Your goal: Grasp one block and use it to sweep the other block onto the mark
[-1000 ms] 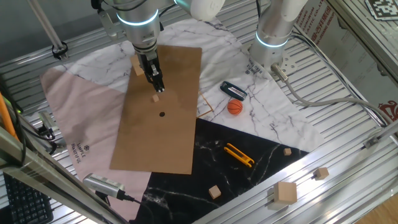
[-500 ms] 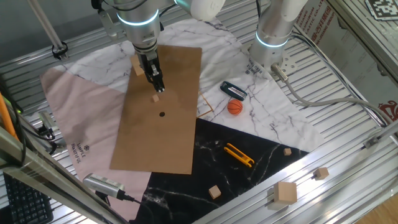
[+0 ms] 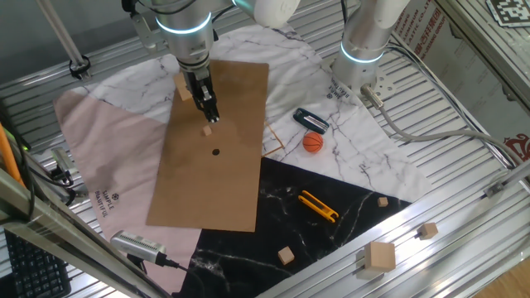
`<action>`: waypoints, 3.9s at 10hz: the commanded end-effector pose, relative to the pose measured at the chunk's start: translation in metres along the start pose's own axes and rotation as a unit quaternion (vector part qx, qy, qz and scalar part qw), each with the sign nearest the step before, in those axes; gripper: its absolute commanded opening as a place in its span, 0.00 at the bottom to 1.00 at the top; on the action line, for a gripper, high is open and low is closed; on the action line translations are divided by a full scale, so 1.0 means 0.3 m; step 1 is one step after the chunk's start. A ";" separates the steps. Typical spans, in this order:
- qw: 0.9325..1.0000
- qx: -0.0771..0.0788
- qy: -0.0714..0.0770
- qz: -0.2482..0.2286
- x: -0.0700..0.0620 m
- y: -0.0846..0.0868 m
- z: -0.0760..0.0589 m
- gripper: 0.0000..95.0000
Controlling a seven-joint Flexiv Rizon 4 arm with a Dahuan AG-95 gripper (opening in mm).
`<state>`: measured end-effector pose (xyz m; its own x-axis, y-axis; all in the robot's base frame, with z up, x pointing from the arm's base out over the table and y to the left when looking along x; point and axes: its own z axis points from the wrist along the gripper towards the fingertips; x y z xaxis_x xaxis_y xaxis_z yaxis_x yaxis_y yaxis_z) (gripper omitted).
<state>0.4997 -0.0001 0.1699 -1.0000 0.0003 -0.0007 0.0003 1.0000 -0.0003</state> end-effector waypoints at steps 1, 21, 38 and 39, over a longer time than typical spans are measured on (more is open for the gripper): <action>1.000 0.000 0.000 0.000 -0.001 0.000 0.000 1.00; 0.999 0.009 -0.031 0.013 0.000 0.002 -0.004 0.00; 0.999 0.012 -0.034 0.015 0.003 0.005 -0.011 0.00; 0.999 0.012 -0.034 0.015 0.003 0.005 -0.011 0.00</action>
<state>0.4988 0.0013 0.1734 -0.9972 0.0287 -0.0684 0.0303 0.9993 -0.0230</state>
